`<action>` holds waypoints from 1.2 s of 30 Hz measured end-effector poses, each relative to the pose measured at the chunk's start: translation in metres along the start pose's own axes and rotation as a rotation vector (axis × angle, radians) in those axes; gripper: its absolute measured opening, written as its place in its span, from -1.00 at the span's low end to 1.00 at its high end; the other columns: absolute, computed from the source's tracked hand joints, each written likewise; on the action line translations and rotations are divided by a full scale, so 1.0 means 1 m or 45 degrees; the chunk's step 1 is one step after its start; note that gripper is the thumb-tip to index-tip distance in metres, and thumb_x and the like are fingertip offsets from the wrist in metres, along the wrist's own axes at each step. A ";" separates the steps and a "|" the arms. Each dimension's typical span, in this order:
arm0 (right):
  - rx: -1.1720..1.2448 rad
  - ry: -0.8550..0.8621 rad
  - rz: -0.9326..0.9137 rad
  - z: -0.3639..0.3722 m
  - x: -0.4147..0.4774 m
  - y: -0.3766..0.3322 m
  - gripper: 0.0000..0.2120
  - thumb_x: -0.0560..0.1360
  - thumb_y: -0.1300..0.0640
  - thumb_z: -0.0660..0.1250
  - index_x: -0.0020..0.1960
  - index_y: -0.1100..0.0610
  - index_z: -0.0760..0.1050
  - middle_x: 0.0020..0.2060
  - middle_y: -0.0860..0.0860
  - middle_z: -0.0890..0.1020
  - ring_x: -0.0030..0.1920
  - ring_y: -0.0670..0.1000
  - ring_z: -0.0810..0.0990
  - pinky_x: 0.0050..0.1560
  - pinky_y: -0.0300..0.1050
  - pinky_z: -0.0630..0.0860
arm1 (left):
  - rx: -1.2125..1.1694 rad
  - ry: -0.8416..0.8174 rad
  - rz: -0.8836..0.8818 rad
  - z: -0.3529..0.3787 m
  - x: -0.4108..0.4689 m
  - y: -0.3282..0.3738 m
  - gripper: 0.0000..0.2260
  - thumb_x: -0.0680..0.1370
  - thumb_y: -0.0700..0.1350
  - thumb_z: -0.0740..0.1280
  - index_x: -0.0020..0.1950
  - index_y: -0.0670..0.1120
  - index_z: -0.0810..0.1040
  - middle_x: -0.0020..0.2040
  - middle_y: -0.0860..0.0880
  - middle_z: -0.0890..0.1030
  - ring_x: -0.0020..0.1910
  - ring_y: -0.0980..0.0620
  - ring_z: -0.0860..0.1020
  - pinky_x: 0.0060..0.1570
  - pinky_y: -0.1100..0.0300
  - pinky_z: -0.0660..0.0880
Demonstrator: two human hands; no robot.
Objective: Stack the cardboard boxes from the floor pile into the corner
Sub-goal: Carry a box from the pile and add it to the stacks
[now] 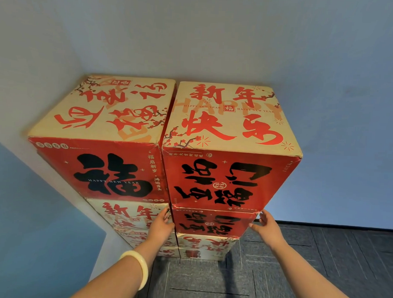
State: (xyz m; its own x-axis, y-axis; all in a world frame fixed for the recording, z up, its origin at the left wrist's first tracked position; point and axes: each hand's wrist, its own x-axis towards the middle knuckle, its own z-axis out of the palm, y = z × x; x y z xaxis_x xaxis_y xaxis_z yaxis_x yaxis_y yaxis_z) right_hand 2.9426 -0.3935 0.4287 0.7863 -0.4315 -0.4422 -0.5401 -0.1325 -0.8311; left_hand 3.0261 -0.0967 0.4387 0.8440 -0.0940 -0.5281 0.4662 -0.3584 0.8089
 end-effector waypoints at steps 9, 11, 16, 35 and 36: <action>0.041 0.074 0.079 -0.003 -0.028 0.001 -0.25 0.45 0.31 0.39 0.51 0.23 0.06 0.47 0.18 0.23 0.46 0.12 0.25 0.42 0.04 0.24 | 0.166 -0.086 0.042 -0.004 -0.002 0.006 -0.51 0.55 -0.34 0.21 0.48 -0.18 0.22 0.46 -0.13 0.30 0.43 -0.06 0.30 0.17 0.15 0.43; 0.044 0.095 0.084 -0.004 -0.035 0.004 -0.26 0.45 0.32 0.38 0.51 0.23 0.06 0.46 0.18 0.24 0.45 0.11 0.26 0.42 0.02 0.25 | 0.224 -0.122 0.057 -0.003 -0.001 0.011 -0.50 0.56 -0.32 0.20 0.49 -0.16 0.20 0.47 -0.12 0.27 0.44 -0.06 0.29 0.24 0.13 0.38; 0.054 0.133 0.091 -0.004 -0.053 0.011 -0.27 0.45 0.32 0.38 0.50 0.23 0.07 0.45 0.19 0.27 0.44 0.11 0.28 0.38 0.01 0.29 | 0.272 -0.129 0.069 -0.004 0.002 0.018 -0.49 0.57 -0.33 0.19 0.50 -0.16 0.17 0.49 -0.15 0.22 0.45 -0.08 0.25 -0.05 0.28 0.36; 0.262 0.253 -0.034 -0.065 -0.128 0.013 -0.45 0.48 0.32 0.35 0.42 0.21 0.26 0.37 0.16 0.39 0.37 0.10 0.38 0.30 -0.11 0.35 | 0.412 -0.374 0.298 0.083 -0.079 0.070 -0.55 0.58 -0.28 0.20 0.47 -0.12 0.25 0.41 -0.11 0.37 0.38 -0.07 0.35 0.19 0.16 0.33; 0.288 0.274 -0.040 -0.080 -0.136 0.018 -0.46 0.48 0.32 0.35 0.41 0.21 0.28 0.35 0.17 0.40 0.35 0.10 0.40 0.30 -0.11 0.36 | 0.412 -0.405 0.320 0.100 -0.089 0.075 -0.56 0.58 -0.28 0.20 0.46 -0.13 0.25 0.41 -0.12 0.37 0.39 -0.07 0.35 0.24 0.14 0.33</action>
State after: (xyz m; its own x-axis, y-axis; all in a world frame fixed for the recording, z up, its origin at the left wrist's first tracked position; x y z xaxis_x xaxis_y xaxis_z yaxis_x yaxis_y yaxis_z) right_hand 2.8018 -0.4090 0.5006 0.7071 -0.6124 -0.3535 -0.4170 0.0426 -0.9079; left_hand 2.9597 -0.2085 0.5207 0.7734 -0.4738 -0.4211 0.1110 -0.5528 0.8259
